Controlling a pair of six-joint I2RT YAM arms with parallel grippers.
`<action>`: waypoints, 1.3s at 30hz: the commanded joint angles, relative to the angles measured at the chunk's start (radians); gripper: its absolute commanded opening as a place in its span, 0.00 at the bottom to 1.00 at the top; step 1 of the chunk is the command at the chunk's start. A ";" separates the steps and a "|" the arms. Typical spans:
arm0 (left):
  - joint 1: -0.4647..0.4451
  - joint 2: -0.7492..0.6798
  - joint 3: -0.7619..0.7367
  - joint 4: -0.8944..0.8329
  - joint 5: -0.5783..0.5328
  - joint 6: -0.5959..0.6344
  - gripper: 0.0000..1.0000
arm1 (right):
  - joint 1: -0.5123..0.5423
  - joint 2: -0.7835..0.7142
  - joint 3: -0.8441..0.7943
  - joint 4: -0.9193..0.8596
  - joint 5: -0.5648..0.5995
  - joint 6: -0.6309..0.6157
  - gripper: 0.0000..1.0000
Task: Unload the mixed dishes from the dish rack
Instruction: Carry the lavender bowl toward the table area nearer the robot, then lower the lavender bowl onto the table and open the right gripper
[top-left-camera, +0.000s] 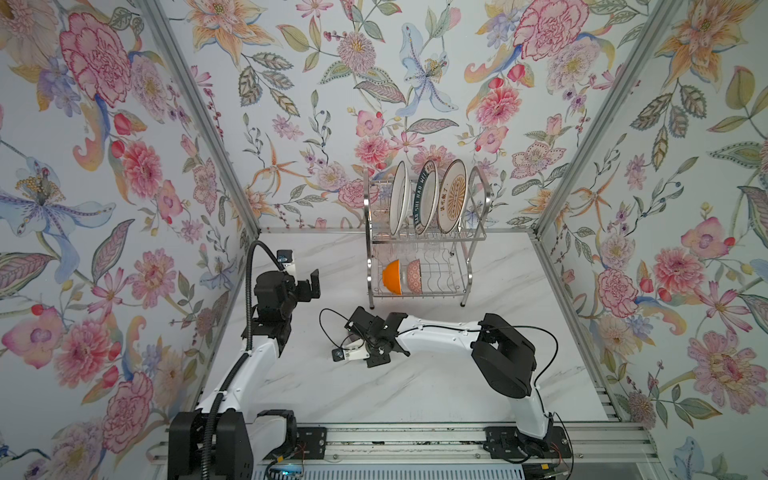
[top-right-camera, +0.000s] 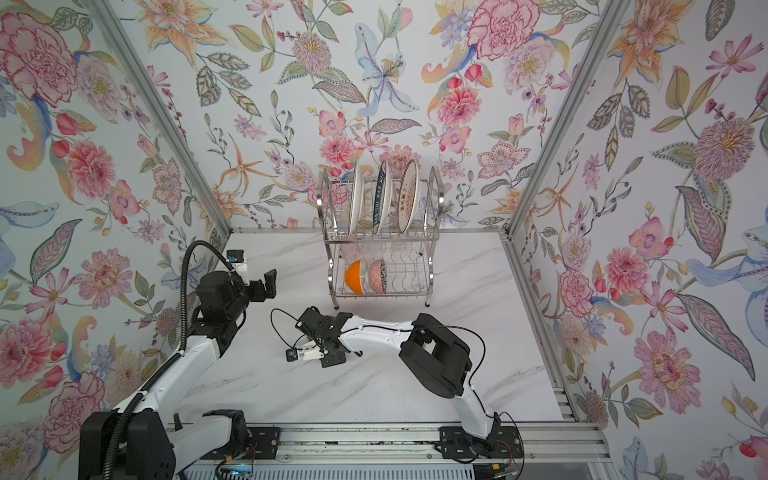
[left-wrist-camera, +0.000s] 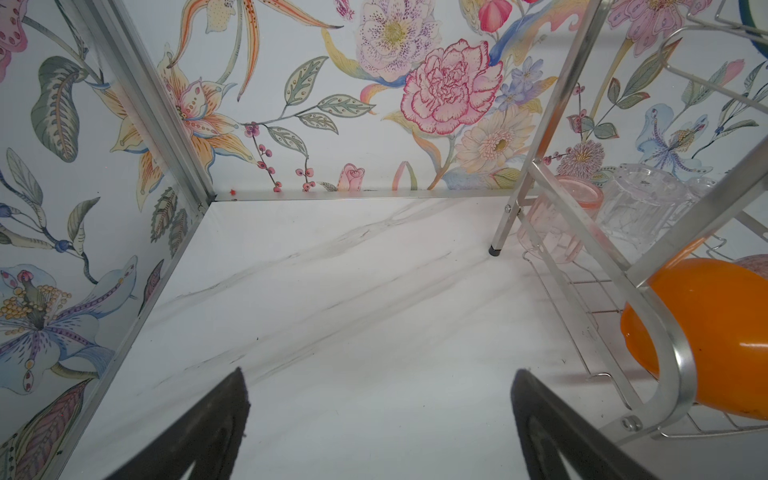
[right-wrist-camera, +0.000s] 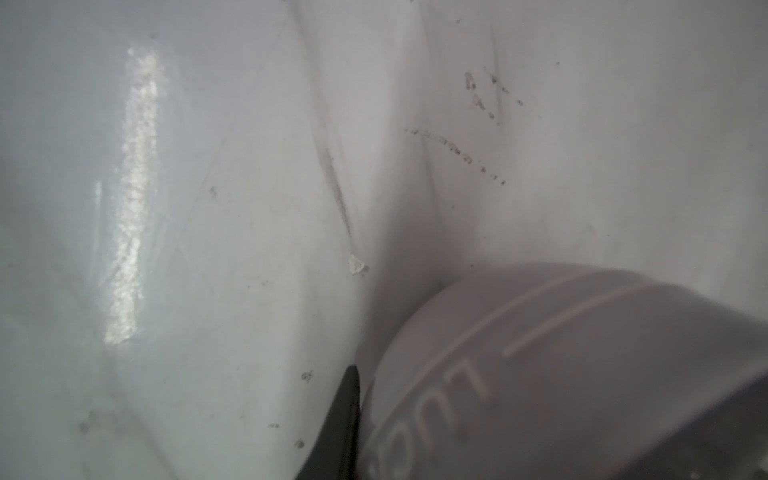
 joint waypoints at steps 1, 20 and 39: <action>0.009 0.002 0.012 0.003 0.014 -0.025 0.99 | 0.012 -0.032 -0.002 0.017 0.004 0.015 0.21; 0.008 -0.075 -0.025 0.046 0.141 -0.012 0.99 | -0.009 -0.196 -0.130 0.216 -0.053 0.080 0.51; -0.024 -0.278 -0.150 0.242 0.350 0.015 0.99 | -0.164 -0.617 -0.567 0.771 -0.083 0.330 0.51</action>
